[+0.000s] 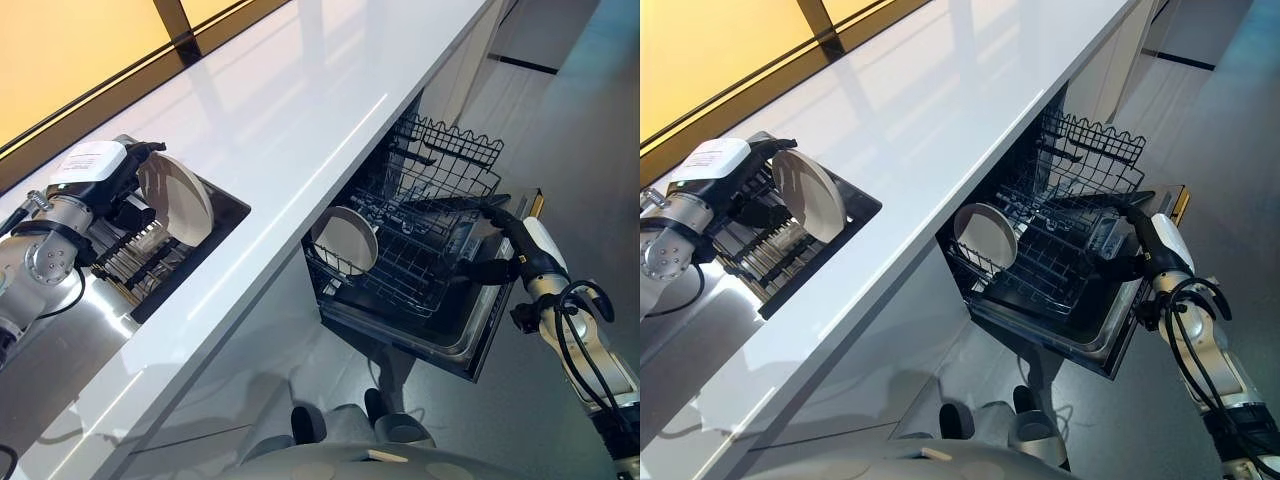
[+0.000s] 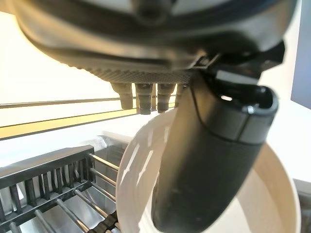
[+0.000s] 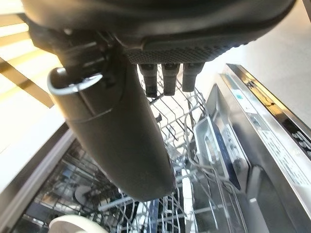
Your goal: Pick up plates and place into dishwasher.
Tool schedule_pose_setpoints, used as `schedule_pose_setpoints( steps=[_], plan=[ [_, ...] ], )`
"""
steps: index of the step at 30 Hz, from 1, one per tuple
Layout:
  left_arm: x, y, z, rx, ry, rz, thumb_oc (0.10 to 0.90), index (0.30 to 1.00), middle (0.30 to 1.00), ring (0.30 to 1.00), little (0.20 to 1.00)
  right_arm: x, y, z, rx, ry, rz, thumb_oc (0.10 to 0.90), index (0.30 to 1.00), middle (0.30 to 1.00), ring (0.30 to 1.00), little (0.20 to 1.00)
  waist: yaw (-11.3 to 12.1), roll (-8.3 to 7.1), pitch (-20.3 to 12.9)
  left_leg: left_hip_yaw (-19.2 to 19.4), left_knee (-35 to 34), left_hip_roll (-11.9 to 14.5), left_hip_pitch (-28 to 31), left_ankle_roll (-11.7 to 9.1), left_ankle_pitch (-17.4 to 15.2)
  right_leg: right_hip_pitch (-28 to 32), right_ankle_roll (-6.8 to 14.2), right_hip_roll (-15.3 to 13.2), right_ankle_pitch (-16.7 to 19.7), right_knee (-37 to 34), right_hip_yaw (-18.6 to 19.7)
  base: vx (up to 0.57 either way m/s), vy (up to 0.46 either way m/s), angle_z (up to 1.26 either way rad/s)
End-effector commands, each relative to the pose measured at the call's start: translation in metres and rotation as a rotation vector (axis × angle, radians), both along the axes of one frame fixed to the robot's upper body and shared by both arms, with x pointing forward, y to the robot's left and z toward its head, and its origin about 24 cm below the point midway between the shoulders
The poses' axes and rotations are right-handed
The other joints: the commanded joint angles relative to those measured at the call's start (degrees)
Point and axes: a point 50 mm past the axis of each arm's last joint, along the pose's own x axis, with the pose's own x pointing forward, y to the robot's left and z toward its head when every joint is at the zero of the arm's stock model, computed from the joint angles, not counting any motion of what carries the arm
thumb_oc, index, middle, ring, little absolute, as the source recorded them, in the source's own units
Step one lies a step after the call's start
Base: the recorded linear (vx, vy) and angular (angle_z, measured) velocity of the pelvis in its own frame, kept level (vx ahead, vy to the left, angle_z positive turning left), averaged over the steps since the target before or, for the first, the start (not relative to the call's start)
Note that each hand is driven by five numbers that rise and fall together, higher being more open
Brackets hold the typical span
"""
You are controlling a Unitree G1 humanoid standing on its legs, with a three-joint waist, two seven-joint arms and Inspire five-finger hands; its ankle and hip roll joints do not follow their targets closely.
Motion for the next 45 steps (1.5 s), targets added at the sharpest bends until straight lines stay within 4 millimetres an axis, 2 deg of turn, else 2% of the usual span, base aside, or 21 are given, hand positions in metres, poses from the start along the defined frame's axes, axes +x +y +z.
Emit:
schedule_pose_setpoints(
  steps=[1, 5, 17, 27, 33, 34, 35, 36, 37, 45],
  plan=[
    [0.009, 0.014, 0.08, 0.044, -0.36, 0.09, 0.8, 0.9, 0.9, 0.9, 0.9, 0.016, 0.003, 0.054, -0.103, -0.202, 0.091, 0.8, 0.9, 0.9, 0.9, 0.9, 0.3, -0.87, -1.7, -0.9, 0.1, -3.6, 0.2, 2.8, -4.6, -0.6, 3.8, -0.3, 1.2, 0.2, -2.6, 0.0, 0.0, 0.0],
    [0.008, 0.015, 0.084, 0.052, -0.375, 0.106, 0.8, 0.9, 0.9, 0.9, 0.9, 0.016, 0.001, 0.054, -0.107, -0.202, 0.086, 0.8, 0.9, 0.9, 0.9, 0.9, 0.3, -0.81, -1.3, -0.8, 0.1, -3.7, 0.2, 2.9, -4.6, -0.8, 3.9, -0.5, 1.3, 0.2, -2.4, 0.0, 0.008, 0.0],
    [0.009, 0.018, 0.079, 0.14, -0.307, 0.113, 0.8, 0.9, 0.9, 0.9, 0.9, 0.013, 0.0, 0.053, -0.12, -0.172, 0.104, 0.8, 0.9, 0.9, 0.9, 0.9, -0.7, -0.8, -0.5, 0.1, 0.1, -3.6, 0.5, 3.0, -4.6, -0.9, 4.2, -0.6, 1.4, 0.3, -1.7, 0.01, 0.005, 0.0],
    [0.018, 0.005, 0.07, 0.096, -0.29, 0.068, 0.8, 0.9, 0.9, 0.9, 0.9, 0.015, 0.0, 0.057, -0.131, -0.188, 0.1, 0.8, 0.9, 0.9, 0.9, 0.9, -1.0, -1.49, 1.5, 0.0, 0.1, -3.5, -0.2, 3.2, -4.3, -1.8, 4.2, -0.4, 1.7, 0.7, -0.9, 0.0, 0.007, -0.06],
    [0.022, 0.006, 0.065, 0.049, -0.279, 0.074, 0.8, 0.9, 0.9, 0.9, 0.9, 0.016, 0.002, 0.06, -0.141, -0.199, 0.11, 0.8, 0.9, 0.9, 0.9, 0.9, -1.3, -1.7, 2.4, 0.2, 0.1, -3.4, -0.5, 3.3, -4.2, -2.3, 4.3, -0.2, 1.7, 1.0, -0.6, 0.0, 0.0, 0.0],
    [0.023, 0.007, 0.066, 0.043, -0.278, 0.073, 0.633, 0.756, 0.756, 0.756, 0.733, 0.017, 0.001, 0.061, -0.143, -0.204, 0.109, 0.8, 0.9, 0.9, 0.9, 0.9, -1.4, -1.76, 2.6, 0.3, 0.1, -3.4, -0.6, 3.3, -4.1, -2.5, 4.3, -0.2, 1.7, 1.1, -0.5, -0.03, -0.002, -0.03],
    [0.023, 0.006, 0.065, 0.043, -0.278, 0.071, 0.358, 0.521, 0.521, 0.521, 0.458, 0.017, 0.001, 0.062, -0.143, -0.208, 0.108, 0.8, 0.9, 0.9, 0.9, 0.9, -1.4, -1.79, 2.8, 0.3, 0.1, -3.3, -0.7, 3.3, -4.0, -2.6, 4.3, -0.2, 1.7, 1.1, -0.5, -0.03, -0.003, -0.06],
    [0.024, 0.006, 0.065, 0.043, -0.278, 0.069, 0.27, 0.446, 0.446, 0.446, 0.37, 0.017, 0.001, 0.062, -0.143, -0.212, 0.108, 0.8, 0.9, 0.9, 0.9, 0.9, -1.4, -1.83, 2.9, 0.3, 0.1, -3.3, -0.7, 3.2, -4.0, -2.6, 4.3, -0.2, 1.7, 1.1, -0.5, -0.03, -0.003, -0.07],
    [0.024, 0.006, 0.064, 0.039, -0.282, 0.07, 0.1, 0.3, 0.3, 0.3, 0.2, 0.017, 0.001, 0.062, -0.144, -0.214, 0.109, 0.8, 0.9, 0.9, 0.9, 0.9, -1.5, -1.88, 3.0, 0.4, 0.1, -3.3, -0.8, 3.2, -4.0, -2.6, 4.3, -0.2, 1.8, 1.0, -0.5, -0.04, -0.004, -0.07],
    [0.021, 0.011, 0.073, 0.032, -0.305, 0.072, 0.1, 0.3, 0.3, 0.3, 0.2, 0.015, 0.0, 0.061, -0.128, -0.22, 0.106, 0.8, 0.9, 0.9, 0.9, 0.9, -1.1, -1.82, 2.1, 0.0, 0.1, -3.3, -0.1, 3.0, -4.2, -1.6, 4.4, -0.3, 1.5, 0.6, -1.0, 0.0, -0.017, -0.01]
  ],
)
